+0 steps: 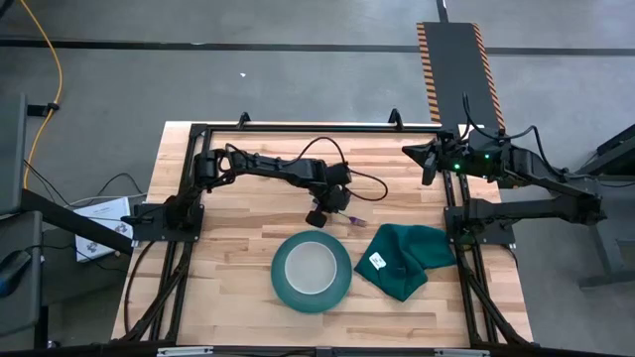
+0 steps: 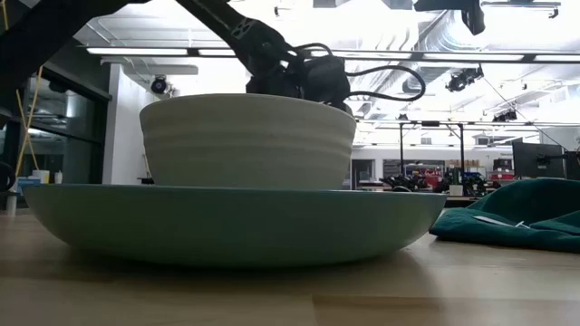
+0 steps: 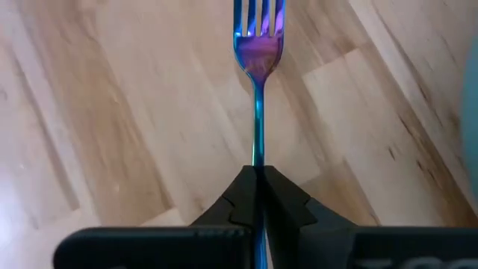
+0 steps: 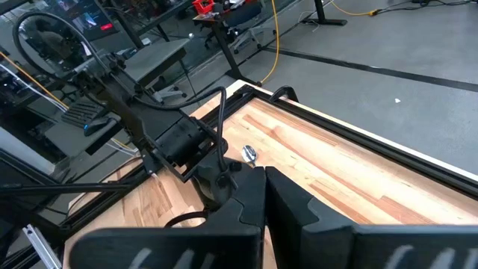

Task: Set table place
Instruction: Place the purple fork inside the white bowl

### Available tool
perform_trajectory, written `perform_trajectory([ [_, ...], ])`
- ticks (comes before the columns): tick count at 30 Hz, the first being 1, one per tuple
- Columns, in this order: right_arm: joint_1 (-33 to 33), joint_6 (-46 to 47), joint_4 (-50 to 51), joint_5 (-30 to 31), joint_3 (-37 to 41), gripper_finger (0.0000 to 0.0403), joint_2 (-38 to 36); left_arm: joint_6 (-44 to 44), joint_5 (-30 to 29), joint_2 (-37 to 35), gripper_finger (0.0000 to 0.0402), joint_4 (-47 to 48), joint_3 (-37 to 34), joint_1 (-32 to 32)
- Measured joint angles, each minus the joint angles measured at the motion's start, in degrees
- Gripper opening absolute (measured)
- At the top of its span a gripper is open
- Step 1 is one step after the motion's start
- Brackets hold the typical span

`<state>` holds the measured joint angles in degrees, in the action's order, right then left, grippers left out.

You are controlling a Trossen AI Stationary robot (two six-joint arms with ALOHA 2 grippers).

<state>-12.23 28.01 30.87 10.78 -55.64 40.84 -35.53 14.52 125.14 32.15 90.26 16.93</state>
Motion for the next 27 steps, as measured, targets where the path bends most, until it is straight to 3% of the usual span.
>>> perform_trajectory([
  [20,0.0,-1.7,0.0,0.0,0.0,0.0,0.0,0.3,-2.0,-0.1,0.0017,7.3,0.1,0.0],
  [27,0.0,-2.1,0.0,0.0,0.0,0.0,0.0,1.7,-2.2,-0.1,0.0005,9.7,2.3,0.0],
])
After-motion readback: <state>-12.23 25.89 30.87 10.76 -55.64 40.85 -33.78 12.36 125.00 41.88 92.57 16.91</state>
